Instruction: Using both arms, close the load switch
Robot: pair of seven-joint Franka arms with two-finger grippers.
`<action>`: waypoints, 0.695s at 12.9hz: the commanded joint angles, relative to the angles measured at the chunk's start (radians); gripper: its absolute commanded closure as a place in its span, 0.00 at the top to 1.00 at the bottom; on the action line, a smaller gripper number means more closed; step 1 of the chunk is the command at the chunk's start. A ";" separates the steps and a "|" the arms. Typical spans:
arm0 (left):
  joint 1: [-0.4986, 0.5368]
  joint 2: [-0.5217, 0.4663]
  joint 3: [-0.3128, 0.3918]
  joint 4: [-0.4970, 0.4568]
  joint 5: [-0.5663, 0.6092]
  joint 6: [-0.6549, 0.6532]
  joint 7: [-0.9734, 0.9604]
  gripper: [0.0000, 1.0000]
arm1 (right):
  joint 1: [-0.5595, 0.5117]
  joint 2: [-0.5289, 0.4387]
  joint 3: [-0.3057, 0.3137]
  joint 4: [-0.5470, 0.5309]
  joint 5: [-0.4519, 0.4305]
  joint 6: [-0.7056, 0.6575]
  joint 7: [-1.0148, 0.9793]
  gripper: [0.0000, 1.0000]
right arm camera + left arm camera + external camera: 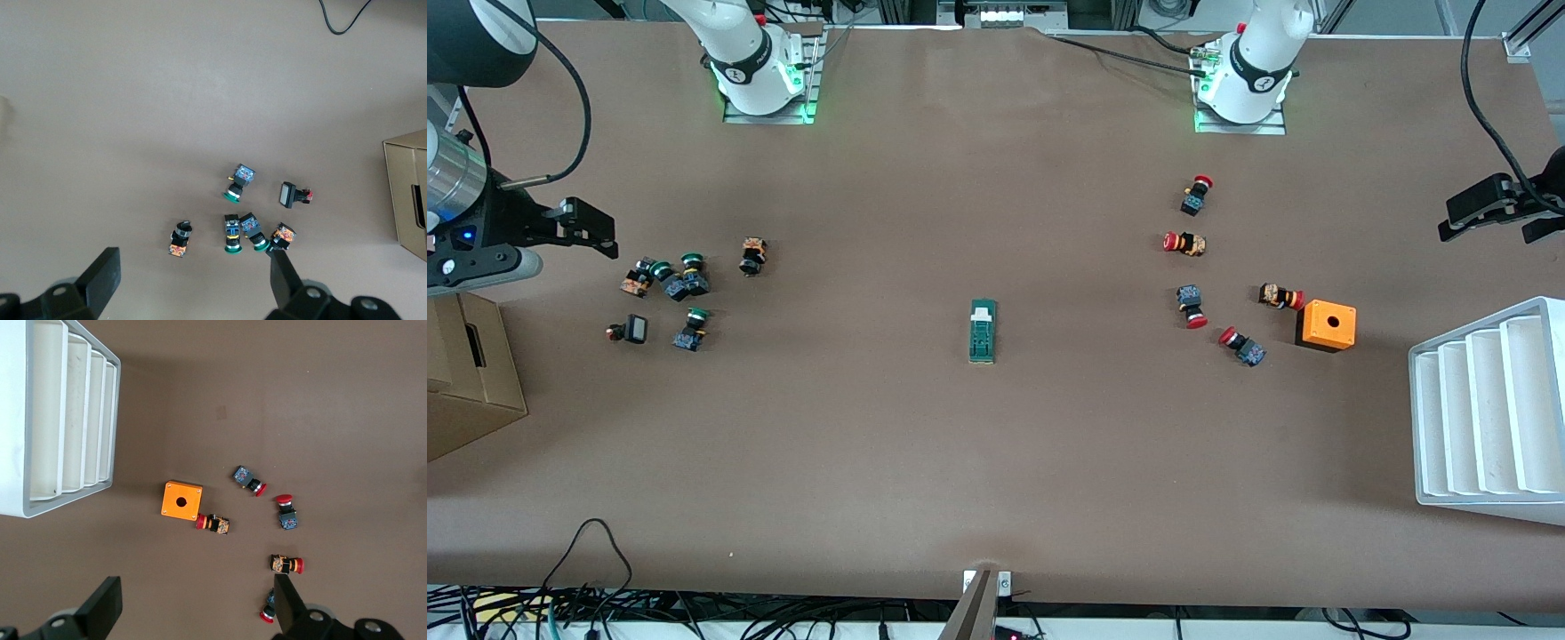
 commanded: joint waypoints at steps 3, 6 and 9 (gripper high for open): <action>-0.032 0.006 -0.076 -0.011 -0.050 0.053 -0.098 1.00 | -0.007 -0.004 -0.007 0.012 0.010 -0.009 -0.012 0.99; -0.076 0.034 -0.206 -0.013 -0.043 0.111 -0.350 1.00 | -0.009 -0.004 -0.007 0.012 0.007 -0.009 -0.012 0.99; -0.151 0.073 -0.244 -0.013 -0.035 0.177 -0.520 1.00 | -0.012 -0.004 -0.010 0.012 0.006 -0.008 -0.010 0.99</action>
